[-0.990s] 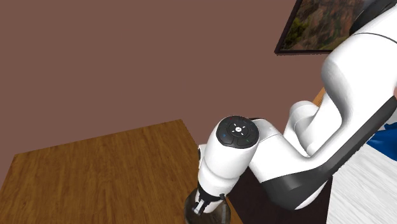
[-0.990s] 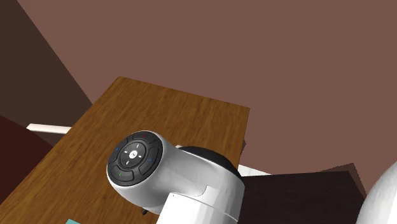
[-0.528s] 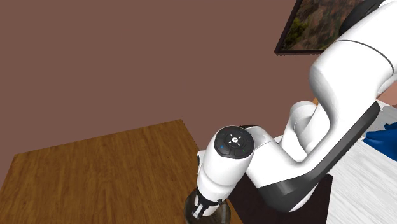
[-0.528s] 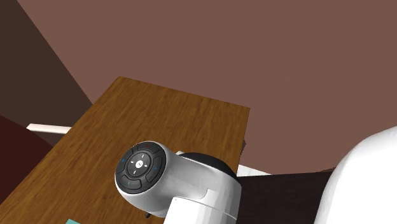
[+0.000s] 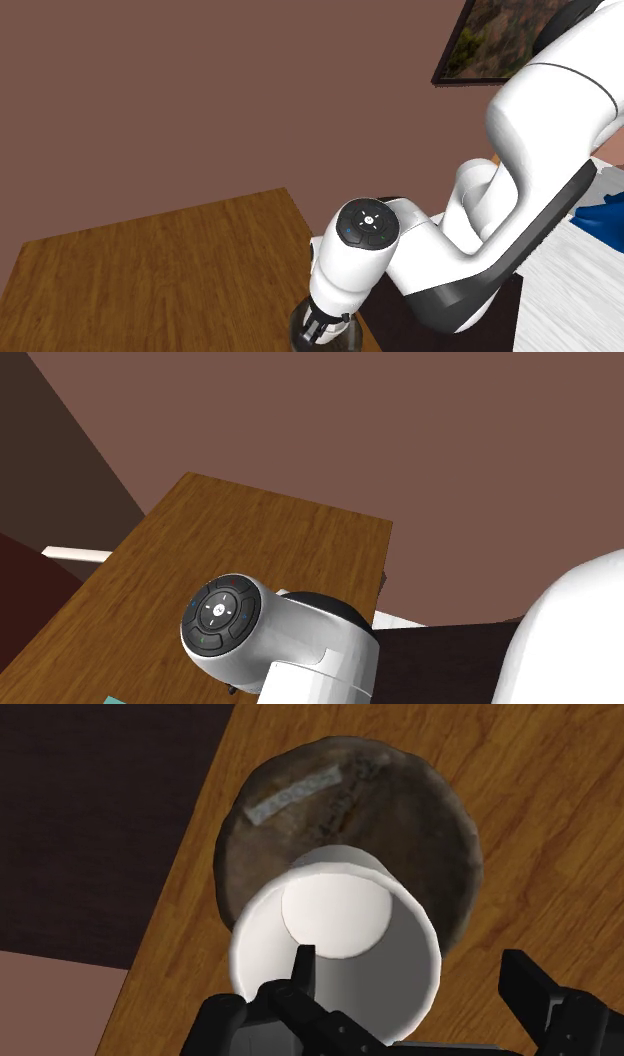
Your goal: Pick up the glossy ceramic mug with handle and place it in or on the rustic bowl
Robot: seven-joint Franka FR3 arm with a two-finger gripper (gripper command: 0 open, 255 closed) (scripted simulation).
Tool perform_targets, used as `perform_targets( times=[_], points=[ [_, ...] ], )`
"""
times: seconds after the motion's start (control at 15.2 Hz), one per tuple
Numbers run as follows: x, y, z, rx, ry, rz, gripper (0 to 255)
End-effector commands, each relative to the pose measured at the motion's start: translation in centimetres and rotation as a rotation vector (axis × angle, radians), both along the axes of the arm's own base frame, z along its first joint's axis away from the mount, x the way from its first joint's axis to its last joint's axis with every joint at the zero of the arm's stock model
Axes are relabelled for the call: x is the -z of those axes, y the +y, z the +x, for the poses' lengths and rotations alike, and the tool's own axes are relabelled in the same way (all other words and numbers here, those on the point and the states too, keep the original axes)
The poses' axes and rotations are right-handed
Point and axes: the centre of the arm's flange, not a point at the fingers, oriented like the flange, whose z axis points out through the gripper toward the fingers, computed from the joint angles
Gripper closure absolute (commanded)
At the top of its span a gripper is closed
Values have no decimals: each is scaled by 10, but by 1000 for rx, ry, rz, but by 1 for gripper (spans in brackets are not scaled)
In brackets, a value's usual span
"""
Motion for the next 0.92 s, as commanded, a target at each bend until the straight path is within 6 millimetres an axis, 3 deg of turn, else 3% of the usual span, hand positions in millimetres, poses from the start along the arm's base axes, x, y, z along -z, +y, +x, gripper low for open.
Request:
perform_targets(
  times=[0.0, 0.07, 0.33, 0.86],
  points=[
    [0, 0, 0, 0, 0, 0, 0],
    [0, 0, 0, 0, 0, 0, 0],
    [-50, 2, -2, 0, 0, 0, 0],
    [-50, 2, -2, 0, 0, 0, 0]
  ],
)
